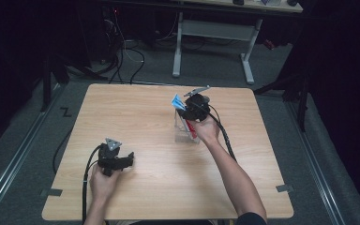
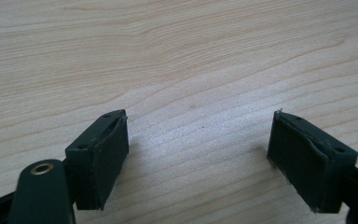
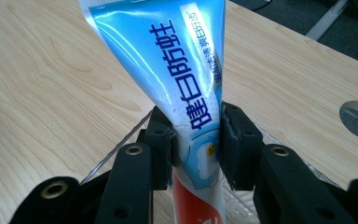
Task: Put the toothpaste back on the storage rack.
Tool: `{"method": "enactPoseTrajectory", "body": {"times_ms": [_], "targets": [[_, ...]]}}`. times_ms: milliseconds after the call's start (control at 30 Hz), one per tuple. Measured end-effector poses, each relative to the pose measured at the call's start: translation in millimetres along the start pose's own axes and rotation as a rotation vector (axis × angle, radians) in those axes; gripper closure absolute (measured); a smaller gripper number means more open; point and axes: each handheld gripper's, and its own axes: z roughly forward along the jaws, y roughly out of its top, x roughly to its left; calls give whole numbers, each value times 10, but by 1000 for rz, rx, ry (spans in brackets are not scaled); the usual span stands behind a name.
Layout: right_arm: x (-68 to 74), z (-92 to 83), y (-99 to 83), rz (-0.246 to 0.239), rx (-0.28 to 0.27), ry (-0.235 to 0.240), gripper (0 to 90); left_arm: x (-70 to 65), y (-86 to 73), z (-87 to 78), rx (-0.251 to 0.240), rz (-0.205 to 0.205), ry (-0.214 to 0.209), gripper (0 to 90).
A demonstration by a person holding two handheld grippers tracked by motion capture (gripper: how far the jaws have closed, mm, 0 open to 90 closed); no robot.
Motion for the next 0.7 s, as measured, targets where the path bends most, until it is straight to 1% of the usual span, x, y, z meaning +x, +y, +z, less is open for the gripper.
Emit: {"method": "enactPoseTrajectory", "body": {"times_ms": [300, 333, 400, 467, 533, 700], "targets": [[-11, 10, -10, 1, 3, 3, 662, 0, 0, 0, 0, 0, 0, 206], [-13, 11, -12, 2, 3, 3, 653, 0, 0, 0, 0, 0, 0, 207], [-16, 18, -23, 2, 7, -8, 607, 0, 0, 0, 0, 0, 0, 207], [-23, 17, -39, 11, -1, 4, 567, 0, 0, 0, 0, 0, 0, 207], [-24, 8, -49, 20, -15, 5, 528, 0, 0, 0, 0, 0, 0, 207], [-40, -26, -54, 24, -27, -1, 488, 0, 0, 0, 1, 0, 0, 207]]}}
